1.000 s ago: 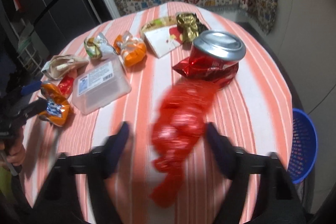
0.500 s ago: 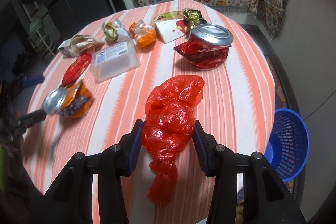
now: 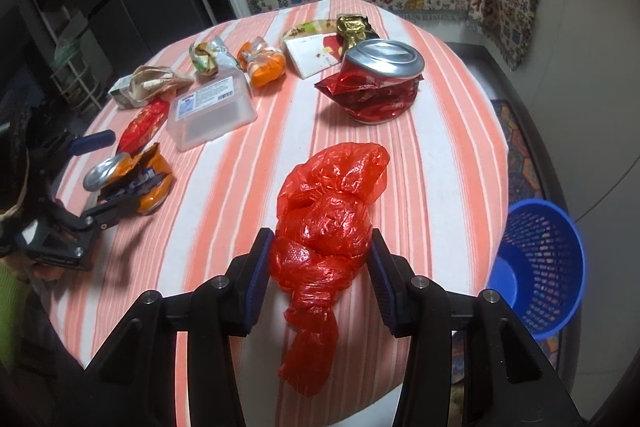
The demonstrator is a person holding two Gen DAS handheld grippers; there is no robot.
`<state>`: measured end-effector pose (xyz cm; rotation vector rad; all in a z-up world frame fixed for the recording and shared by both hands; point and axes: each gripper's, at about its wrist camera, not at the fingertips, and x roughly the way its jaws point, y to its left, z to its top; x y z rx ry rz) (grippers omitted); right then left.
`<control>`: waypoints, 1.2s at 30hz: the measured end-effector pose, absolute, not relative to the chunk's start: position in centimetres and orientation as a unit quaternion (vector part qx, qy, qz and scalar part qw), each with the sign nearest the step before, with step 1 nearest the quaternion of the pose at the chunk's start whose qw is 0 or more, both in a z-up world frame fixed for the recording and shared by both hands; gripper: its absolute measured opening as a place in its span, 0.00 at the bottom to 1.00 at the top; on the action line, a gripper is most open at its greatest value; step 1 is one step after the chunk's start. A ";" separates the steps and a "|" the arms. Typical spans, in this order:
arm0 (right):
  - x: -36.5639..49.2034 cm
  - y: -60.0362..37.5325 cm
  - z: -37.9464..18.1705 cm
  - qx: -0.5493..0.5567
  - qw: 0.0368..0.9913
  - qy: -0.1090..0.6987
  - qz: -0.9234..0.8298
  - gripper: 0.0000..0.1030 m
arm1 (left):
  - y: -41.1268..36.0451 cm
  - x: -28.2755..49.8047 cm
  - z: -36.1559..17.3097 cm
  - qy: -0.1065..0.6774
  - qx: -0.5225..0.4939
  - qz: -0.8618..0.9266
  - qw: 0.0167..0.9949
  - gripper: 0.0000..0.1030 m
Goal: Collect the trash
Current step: 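Carry both items over the blue wastebasket and open both tools to drop them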
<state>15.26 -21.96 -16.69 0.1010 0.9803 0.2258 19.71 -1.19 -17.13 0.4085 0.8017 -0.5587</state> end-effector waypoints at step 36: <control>16.2 -55.3 -20.0 0.165 0.839 0.518 0.003 0.45 | -41.6 21.9 -18.7 0.458 0.123 -0.410 0.779 0.37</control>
